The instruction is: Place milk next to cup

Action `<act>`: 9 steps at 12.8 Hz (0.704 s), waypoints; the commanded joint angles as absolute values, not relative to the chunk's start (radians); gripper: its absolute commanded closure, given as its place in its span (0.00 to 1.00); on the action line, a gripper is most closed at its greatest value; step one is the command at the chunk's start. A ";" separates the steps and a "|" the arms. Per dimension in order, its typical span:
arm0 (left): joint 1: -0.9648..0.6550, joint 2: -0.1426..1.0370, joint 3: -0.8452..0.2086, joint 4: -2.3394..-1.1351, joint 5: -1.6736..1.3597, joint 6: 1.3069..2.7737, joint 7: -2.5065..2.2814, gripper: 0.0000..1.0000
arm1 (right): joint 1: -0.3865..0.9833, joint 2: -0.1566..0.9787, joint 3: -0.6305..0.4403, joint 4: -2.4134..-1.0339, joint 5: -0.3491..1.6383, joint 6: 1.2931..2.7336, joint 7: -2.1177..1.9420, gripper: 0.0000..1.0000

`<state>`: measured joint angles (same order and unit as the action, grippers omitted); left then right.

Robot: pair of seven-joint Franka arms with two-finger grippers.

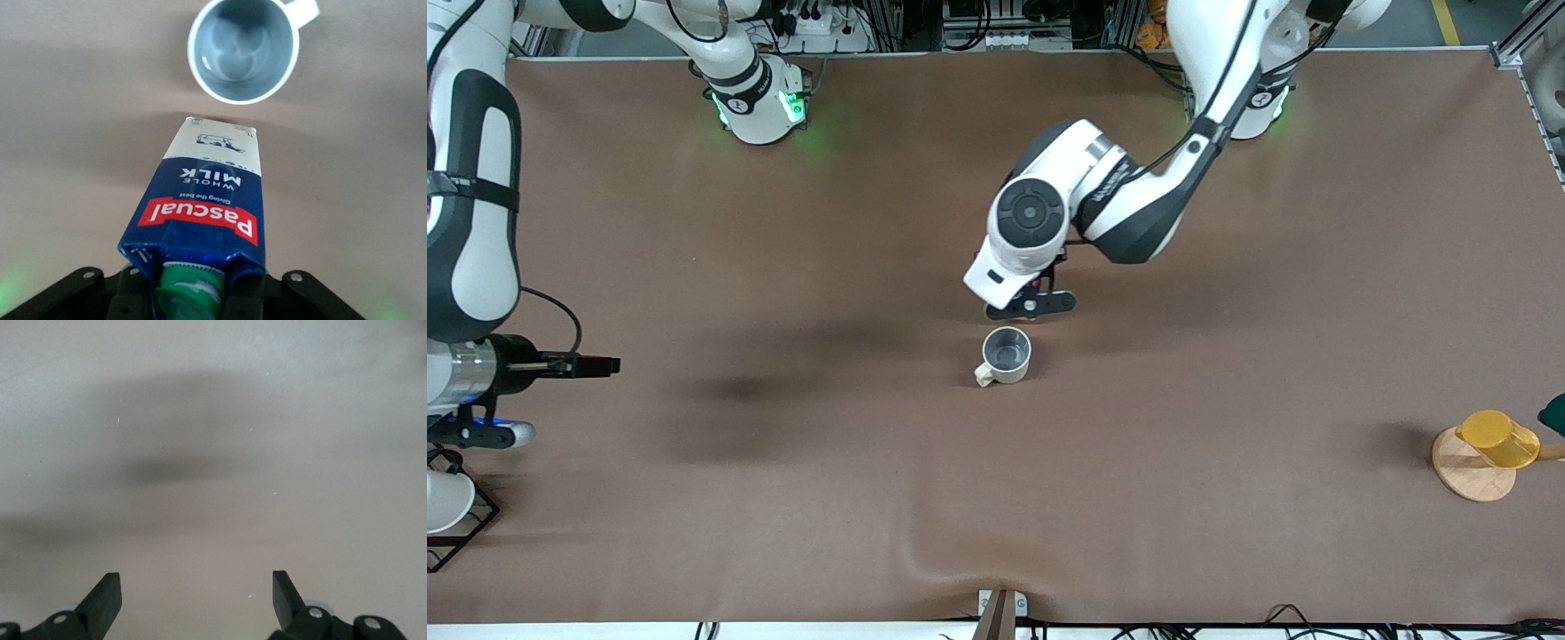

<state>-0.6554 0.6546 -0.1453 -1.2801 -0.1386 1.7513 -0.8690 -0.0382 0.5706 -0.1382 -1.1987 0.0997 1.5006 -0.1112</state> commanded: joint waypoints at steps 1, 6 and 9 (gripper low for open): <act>-0.669 0.684 -0.129 -1.233 -0.163 1.773 -0.887 1.00 | -0.133 0.450 -0.115 -1.283 0.086 1.491 -0.277 0.00; -0.669 0.698 -0.100 -1.235 -0.161 1.779 -0.884 1.00 | -0.100 0.189 -0.112 -1.474 0.084 1.488 -0.176 0.00; -0.670 0.715 -0.100 -1.236 -0.158 1.790 -0.876 1.00 | -0.026 0.091 -0.109 -1.534 0.083 1.490 -0.029 0.00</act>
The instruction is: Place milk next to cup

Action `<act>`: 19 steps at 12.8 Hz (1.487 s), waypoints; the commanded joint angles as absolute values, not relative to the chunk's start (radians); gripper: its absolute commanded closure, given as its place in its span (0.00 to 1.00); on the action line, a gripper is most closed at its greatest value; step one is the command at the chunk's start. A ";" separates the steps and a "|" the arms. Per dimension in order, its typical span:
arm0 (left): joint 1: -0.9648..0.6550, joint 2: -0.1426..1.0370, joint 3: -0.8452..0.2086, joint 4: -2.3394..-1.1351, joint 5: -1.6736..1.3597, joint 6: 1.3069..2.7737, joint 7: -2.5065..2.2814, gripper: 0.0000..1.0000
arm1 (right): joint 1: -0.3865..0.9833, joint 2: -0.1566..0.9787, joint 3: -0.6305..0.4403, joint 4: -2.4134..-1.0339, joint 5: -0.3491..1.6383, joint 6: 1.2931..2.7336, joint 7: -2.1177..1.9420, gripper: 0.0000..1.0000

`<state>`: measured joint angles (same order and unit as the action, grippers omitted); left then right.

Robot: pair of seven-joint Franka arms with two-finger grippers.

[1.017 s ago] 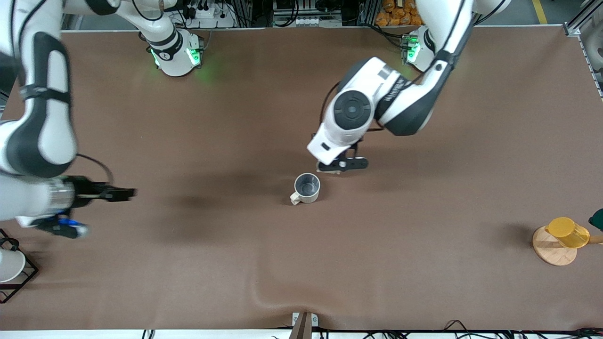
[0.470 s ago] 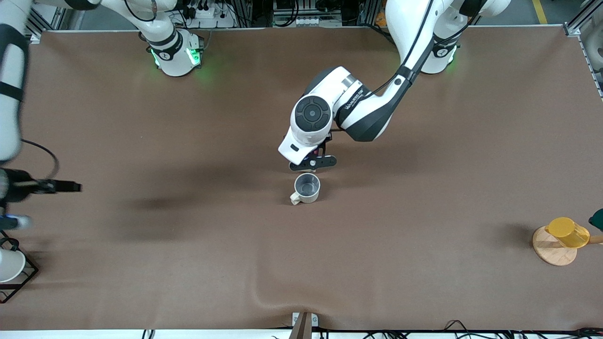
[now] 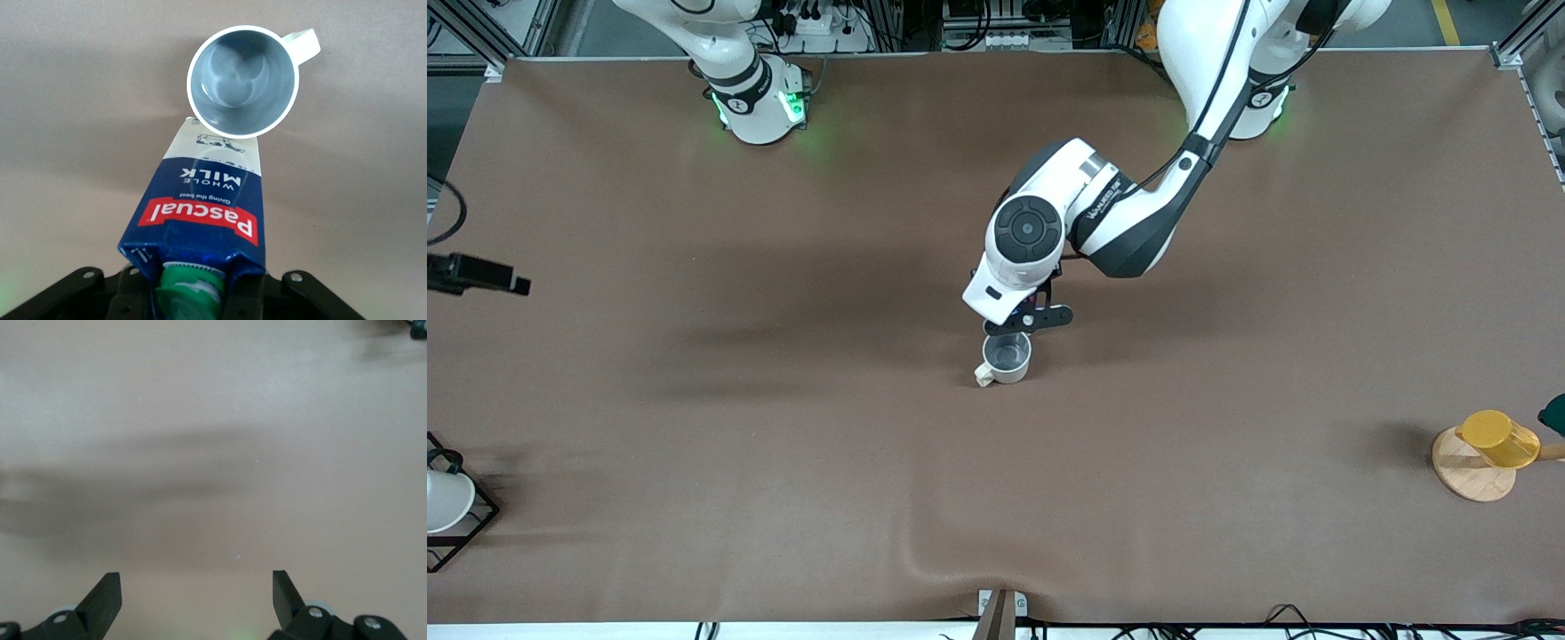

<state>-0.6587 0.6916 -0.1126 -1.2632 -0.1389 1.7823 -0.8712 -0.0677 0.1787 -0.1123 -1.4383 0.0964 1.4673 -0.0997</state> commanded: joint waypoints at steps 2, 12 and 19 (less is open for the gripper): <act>-0.670 0.723 -0.100 -1.236 -0.156 1.807 -0.867 1.00 | -0.020 0.075 -0.106 -1.537 0.083 1.488 -0.020 0.00; -0.683 0.629 -0.104 -1.241 -0.115 1.815 -0.867 0.00 | -0.014 0.006 -0.107 -1.529 -0.006 1.531 -0.101 0.00; -0.453 0.436 -0.057 -1.243 0.001 1.713 -0.812 0.00 | -0.005 -0.067 -0.107 -1.672 -0.003 1.612 -0.100 0.00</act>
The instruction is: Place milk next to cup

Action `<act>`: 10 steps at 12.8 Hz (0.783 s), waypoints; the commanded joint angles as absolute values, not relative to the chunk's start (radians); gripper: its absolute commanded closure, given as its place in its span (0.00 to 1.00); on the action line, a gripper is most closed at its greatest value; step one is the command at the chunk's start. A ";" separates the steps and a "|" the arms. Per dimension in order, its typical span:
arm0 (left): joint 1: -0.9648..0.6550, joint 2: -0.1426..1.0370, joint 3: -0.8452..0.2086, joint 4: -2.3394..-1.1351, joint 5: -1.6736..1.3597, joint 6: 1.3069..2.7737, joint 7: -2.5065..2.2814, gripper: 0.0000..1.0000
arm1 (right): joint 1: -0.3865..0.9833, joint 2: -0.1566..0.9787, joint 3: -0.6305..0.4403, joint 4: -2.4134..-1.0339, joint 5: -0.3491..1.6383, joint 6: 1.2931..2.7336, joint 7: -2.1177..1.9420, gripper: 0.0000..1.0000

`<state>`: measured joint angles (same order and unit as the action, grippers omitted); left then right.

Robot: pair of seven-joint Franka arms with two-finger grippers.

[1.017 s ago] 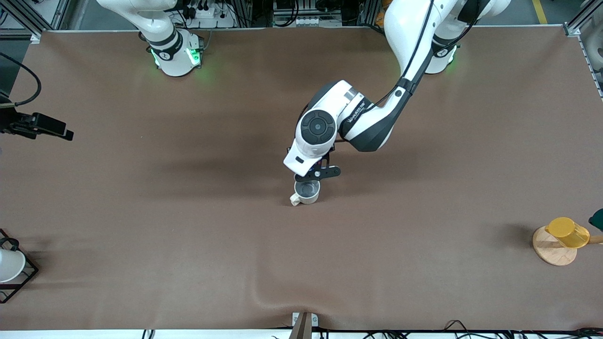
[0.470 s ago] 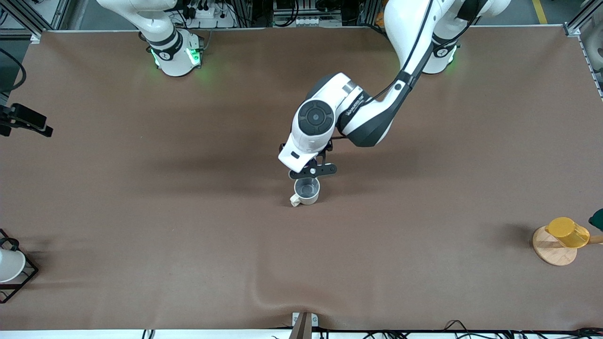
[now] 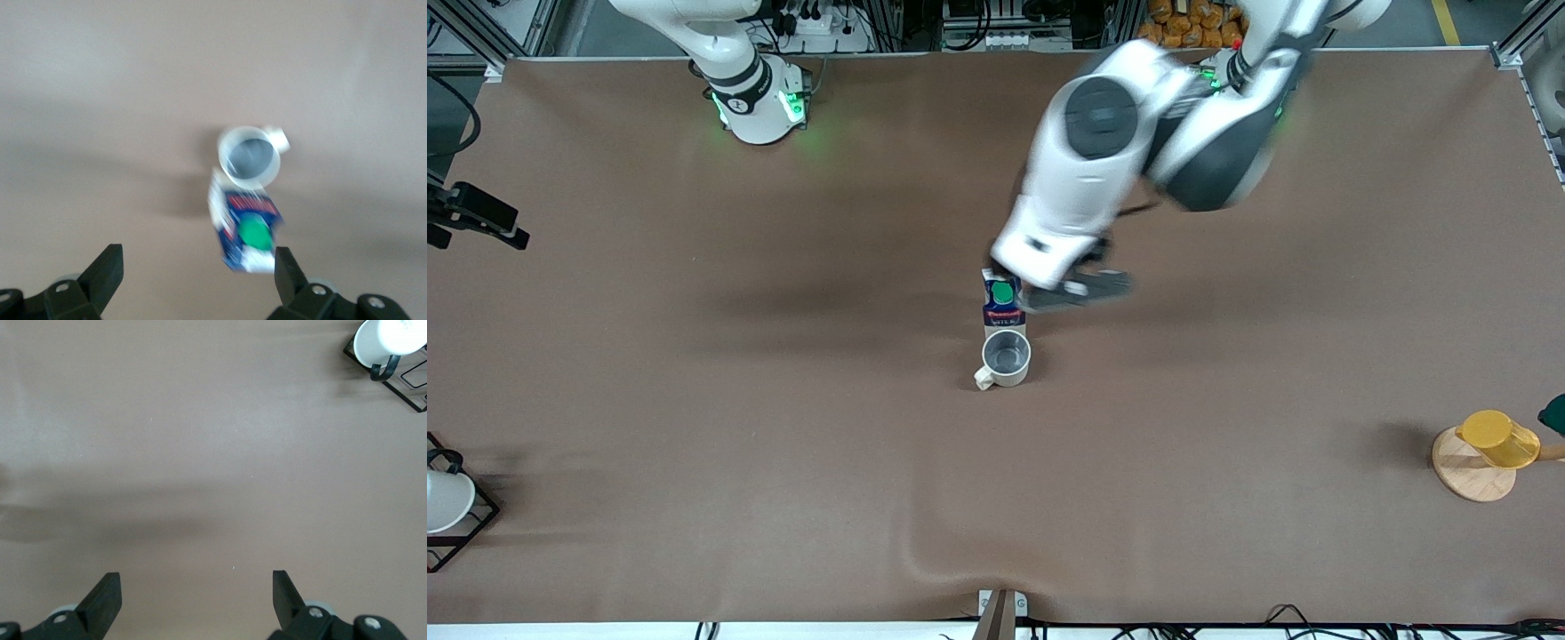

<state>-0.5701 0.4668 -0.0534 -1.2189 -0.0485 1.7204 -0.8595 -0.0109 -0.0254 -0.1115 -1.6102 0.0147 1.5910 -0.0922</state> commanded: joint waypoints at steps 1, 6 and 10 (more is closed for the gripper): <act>-0.386 0.425 -0.063 -1.253 0.026 1.713 -0.748 0.00 | -0.003 -0.066 -0.104 -1.671 -0.003 1.614 -0.098 0.00; -0.149 0.295 -0.064 -1.270 0.028 1.508 -0.316 0.00 | -0.002 -0.055 -0.106 -1.648 -0.003 1.614 -0.103 0.00; -0.019 0.073 -0.061 -1.417 0.029 1.474 -0.002 0.00 | -0.002 -0.055 -0.106 -1.644 -0.003 1.609 -0.103 0.00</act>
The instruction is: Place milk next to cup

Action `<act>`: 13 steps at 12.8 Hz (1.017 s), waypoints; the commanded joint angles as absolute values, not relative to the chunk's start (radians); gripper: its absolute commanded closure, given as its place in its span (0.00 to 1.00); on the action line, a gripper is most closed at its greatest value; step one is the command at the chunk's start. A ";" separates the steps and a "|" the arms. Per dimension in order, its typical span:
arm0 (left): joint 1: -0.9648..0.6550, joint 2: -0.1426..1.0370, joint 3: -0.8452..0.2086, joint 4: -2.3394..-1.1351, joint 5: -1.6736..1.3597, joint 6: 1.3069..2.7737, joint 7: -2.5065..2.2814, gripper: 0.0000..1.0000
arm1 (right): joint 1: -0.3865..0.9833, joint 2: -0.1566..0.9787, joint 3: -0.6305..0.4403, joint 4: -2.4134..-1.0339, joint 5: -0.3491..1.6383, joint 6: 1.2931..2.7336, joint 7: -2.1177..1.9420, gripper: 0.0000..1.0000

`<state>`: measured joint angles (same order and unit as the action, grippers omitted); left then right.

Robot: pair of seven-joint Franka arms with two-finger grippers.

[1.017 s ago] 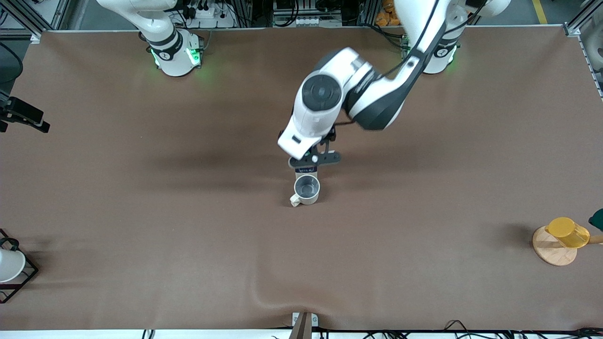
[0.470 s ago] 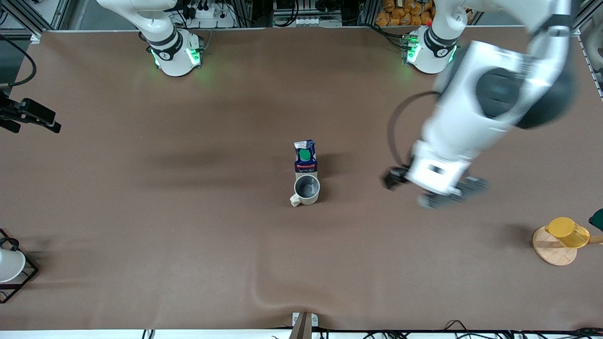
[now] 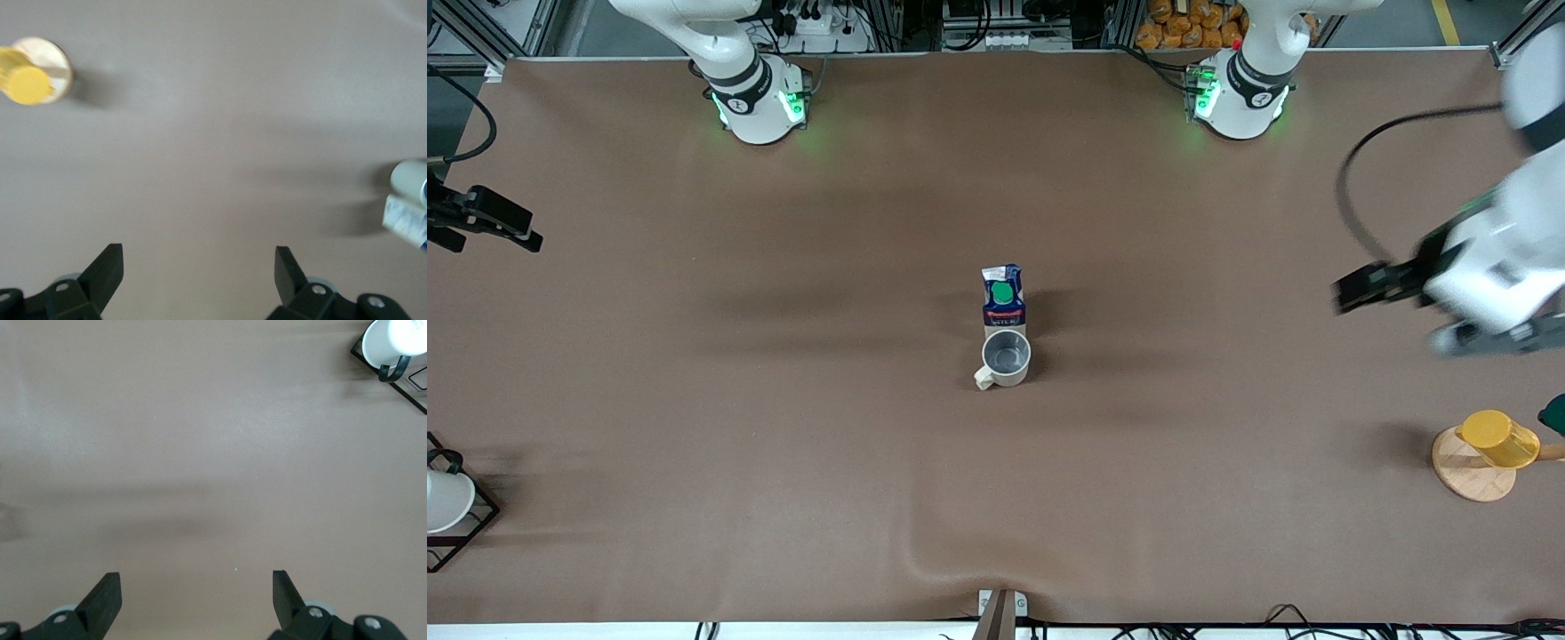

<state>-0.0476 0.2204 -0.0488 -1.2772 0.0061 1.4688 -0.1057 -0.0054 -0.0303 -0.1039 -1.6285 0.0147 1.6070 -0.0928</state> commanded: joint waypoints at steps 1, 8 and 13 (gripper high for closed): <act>-0.017 0.028 -0.058 -1.445 0.034 1.464 0.026 0.00 | -0.003 -0.055 -0.106 -1.644 -0.003 1.608 -0.103 0.00; -0.011 -0.043 -0.080 -1.447 0.032 1.359 0.069 0.00 | -0.005 -0.055 -0.107 -1.649 -0.003 1.606 -0.103 0.00; 0.006 -0.032 -0.110 -1.443 0.031 1.358 0.061 0.00 | -0.003 -0.057 -0.107 -1.655 -0.002 1.603 -0.103 0.00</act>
